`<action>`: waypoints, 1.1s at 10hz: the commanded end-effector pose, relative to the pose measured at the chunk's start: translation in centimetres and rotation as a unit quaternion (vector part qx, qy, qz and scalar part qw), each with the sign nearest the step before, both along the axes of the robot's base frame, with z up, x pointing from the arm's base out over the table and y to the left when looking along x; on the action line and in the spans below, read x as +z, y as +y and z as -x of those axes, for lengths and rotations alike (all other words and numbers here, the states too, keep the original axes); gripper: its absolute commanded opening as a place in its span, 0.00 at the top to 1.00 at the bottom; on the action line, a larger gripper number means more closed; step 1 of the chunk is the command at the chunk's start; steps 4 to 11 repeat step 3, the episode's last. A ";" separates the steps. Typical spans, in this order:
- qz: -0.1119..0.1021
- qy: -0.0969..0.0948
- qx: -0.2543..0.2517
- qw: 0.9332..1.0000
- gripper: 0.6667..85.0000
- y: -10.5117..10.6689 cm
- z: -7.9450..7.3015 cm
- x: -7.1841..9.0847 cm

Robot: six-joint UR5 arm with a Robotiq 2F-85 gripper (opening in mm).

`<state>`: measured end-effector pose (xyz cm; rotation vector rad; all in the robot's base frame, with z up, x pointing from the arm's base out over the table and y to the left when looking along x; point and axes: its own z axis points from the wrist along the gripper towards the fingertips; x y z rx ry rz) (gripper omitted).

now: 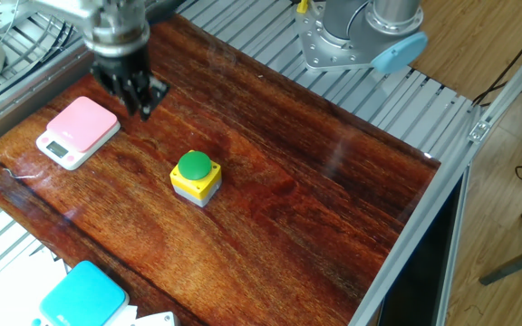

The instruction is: Remove the object from the scale

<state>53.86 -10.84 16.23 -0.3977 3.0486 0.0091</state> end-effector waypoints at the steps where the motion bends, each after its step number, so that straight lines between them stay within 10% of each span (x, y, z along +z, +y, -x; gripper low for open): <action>1: -0.003 0.008 0.005 1.000 0.67 -0.7 1.4 1.9; 11: -0.005 0.009 0.008 1.000 0.67 -0.6 1.2 1.5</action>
